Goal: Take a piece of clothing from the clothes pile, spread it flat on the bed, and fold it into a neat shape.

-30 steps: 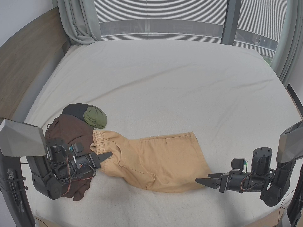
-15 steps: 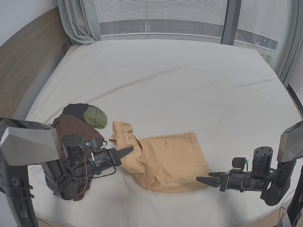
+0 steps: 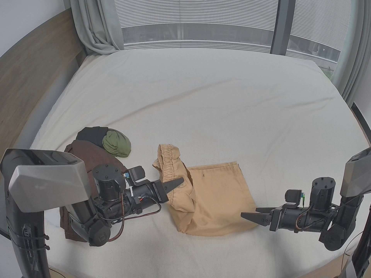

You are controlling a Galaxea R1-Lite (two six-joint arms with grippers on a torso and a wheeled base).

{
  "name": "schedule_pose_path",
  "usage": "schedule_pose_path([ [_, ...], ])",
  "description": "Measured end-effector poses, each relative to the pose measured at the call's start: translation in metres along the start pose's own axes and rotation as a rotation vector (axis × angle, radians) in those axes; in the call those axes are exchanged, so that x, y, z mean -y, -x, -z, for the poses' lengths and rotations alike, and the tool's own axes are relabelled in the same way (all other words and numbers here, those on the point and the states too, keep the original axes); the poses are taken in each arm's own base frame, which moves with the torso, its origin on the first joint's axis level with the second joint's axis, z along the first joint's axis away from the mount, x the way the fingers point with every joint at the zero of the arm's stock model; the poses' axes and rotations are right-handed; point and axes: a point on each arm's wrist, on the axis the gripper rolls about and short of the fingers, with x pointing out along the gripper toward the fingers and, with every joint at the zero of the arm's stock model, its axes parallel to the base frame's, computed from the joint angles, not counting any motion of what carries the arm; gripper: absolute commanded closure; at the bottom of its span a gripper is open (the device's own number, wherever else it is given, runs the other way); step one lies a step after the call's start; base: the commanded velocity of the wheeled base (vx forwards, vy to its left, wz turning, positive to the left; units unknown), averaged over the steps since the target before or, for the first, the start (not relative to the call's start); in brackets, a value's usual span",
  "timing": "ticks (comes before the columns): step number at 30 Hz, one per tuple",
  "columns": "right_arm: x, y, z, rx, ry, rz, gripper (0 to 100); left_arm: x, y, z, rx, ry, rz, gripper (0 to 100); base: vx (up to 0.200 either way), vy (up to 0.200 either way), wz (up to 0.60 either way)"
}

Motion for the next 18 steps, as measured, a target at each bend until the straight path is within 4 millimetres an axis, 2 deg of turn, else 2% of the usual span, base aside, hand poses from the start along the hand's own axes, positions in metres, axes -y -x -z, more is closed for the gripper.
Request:
schedule_pose_path([
  [18,0.005,0.003,-0.022,0.101,-0.024,0.006,0,0.005,-0.053,0.025,-0.016,0.018,0.079,100,0.0,0.0,0.0],
])
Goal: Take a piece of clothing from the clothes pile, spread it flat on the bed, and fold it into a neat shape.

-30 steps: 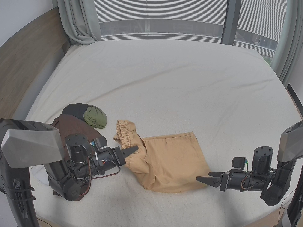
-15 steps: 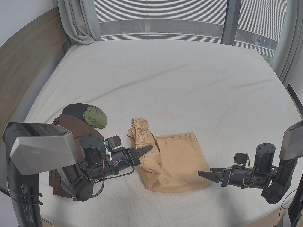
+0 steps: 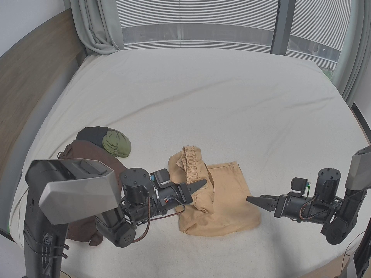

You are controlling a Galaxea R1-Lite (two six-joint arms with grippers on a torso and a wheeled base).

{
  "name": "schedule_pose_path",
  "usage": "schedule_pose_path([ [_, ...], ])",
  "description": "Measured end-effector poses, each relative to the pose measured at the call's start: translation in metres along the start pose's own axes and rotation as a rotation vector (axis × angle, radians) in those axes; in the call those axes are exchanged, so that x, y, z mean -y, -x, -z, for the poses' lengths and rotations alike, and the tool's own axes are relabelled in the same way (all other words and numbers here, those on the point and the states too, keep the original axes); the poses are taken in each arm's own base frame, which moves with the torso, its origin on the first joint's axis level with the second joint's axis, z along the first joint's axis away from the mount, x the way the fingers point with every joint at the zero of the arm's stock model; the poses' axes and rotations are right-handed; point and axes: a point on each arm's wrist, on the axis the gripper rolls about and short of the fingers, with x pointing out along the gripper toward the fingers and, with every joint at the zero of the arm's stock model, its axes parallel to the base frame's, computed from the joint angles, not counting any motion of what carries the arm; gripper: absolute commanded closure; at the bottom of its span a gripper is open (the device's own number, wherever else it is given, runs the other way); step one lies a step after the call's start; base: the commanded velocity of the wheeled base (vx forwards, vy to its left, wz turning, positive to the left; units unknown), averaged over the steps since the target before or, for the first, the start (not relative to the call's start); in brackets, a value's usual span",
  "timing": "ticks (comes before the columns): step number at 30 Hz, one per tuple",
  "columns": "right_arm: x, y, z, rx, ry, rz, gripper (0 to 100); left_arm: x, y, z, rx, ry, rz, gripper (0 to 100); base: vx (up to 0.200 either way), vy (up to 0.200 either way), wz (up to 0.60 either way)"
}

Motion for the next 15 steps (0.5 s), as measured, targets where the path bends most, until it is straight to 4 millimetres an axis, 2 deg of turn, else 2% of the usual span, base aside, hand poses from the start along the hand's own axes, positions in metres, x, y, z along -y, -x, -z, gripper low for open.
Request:
schedule_pose_path([
  [6,0.002,-0.001,-0.005,0.024,-0.011,0.002,0,0.002,-0.016,0.012,-0.041,0.011,0.014,100,0.0,0.0,0.0],
  [15,0.003,-0.001,-0.009,0.039,-0.009,0.004,0,0.005,-0.029,0.021,-0.067,0.011,0.032,100,0.0,0.0,0.0],
])
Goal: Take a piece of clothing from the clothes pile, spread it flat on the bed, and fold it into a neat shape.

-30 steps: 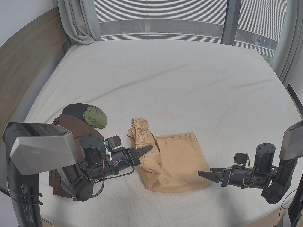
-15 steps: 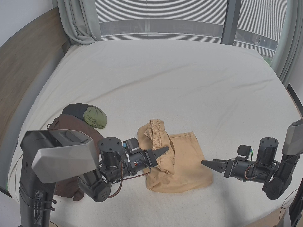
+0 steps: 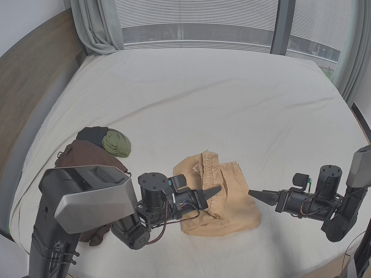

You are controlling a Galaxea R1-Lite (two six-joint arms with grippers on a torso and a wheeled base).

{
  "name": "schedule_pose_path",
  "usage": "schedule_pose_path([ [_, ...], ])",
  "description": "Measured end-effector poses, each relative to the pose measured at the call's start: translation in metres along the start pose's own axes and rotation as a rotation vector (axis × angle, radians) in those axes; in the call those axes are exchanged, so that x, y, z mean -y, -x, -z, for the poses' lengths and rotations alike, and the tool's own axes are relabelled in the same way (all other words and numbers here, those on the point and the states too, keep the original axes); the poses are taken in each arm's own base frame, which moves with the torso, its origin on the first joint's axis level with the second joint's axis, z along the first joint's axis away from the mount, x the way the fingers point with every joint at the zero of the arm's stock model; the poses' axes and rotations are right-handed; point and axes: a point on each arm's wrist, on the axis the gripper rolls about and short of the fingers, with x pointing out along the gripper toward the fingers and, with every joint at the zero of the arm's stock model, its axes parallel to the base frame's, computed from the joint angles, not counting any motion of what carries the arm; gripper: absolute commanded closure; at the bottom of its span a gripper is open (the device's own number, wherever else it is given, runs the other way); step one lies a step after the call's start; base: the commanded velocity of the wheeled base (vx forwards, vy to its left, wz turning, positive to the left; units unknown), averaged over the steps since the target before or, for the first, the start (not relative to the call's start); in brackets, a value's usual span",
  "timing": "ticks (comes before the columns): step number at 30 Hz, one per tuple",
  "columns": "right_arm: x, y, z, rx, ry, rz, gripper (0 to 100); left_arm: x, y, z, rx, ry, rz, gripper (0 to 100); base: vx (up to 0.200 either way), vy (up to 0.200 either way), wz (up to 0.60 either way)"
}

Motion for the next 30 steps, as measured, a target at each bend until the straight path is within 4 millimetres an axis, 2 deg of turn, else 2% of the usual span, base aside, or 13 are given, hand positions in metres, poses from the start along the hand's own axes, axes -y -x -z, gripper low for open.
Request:
schedule_pose_path([
  [16,0.002,0.001,-0.002,0.011,-0.001,0.008,0,0.001,-0.011,0.014,-0.027,-0.001,0.019,100,0.0,0.0,0.0],
  [17,0.003,0.001,-0.003,0.013,-0.001,0.009,0,0.0,-0.012,0.015,-0.027,-0.002,0.02,0,0.0,0.0,0.0],
  [30,0.002,0.003,-0.004,0.019,-0.001,0.008,0,0.001,-0.017,0.015,-0.018,-0.009,0.035,0,0.0,0.0,0.0],
])
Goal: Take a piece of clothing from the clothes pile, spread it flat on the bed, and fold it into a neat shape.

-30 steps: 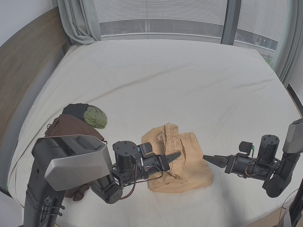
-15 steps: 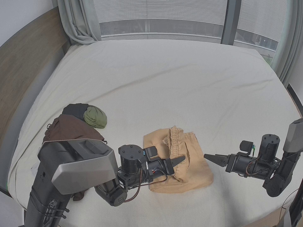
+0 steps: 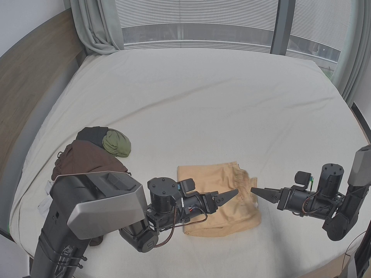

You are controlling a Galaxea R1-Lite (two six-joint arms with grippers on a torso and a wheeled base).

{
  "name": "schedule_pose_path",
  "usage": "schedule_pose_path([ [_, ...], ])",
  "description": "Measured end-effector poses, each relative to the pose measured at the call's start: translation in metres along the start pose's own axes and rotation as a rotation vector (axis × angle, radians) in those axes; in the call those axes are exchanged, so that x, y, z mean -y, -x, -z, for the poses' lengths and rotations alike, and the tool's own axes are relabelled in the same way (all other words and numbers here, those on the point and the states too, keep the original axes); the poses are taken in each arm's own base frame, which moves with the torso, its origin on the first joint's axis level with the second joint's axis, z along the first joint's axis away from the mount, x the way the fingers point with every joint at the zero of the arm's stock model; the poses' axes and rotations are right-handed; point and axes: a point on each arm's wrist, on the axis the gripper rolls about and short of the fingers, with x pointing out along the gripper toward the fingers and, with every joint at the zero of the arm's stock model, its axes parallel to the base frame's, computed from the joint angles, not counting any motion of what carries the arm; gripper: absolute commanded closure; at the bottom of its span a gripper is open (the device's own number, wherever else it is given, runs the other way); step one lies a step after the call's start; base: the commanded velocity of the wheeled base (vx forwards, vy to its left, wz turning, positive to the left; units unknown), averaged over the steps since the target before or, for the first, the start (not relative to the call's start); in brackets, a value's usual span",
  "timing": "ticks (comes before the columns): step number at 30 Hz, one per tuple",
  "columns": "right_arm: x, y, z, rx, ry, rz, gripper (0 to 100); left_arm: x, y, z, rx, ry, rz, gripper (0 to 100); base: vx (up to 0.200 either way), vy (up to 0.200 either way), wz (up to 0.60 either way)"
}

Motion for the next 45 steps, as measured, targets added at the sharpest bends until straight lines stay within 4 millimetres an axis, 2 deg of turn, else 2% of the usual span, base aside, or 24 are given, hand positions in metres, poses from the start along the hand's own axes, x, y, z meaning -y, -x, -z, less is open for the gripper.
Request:
schedule_pose_path([
  [10,-0.001,0.0,0.002,-0.011,0.0,-0.002,0,-0.002,0.012,-0.006,0.035,-0.007,-0.009,0,0.0,0.0,0.0],
  [19,-0.001,0.0,0.004,-0.019,-0.002,-0.002,0,-0.007,0.044,-0.019,0.048,-0.011,-0.083,0,0.0,0.0,0.0],
  [25,-0.002,-0.001,0.006,-0.025,-0.001,-0.003,0,-0.006,0.078,-0.03,0.046,-0.021,-0.136,0,0.0,0.0,0.0],
  [32,-0.005,-0.002,0.009,-0.039,0.001,-0.007,0,-0.003,0.131,-0.049,0.05,-0.009,-0.178,0,0.0,0.0,0.0],
  [43,-0.005,-0.004,0.015,-0.062,-0.003,-0.007,0,-0.014,0.204,-0.07,0.07,-0.04,-0.22,0,0.0,0.0,0.0],
  [45,-0.005,-0.005,0.016,-0.066,-0.004,-0.006,0,-0.014,0.212,-0.072,0.076,-0.039,-0.225,0,0.0,0.0,0.0],
])
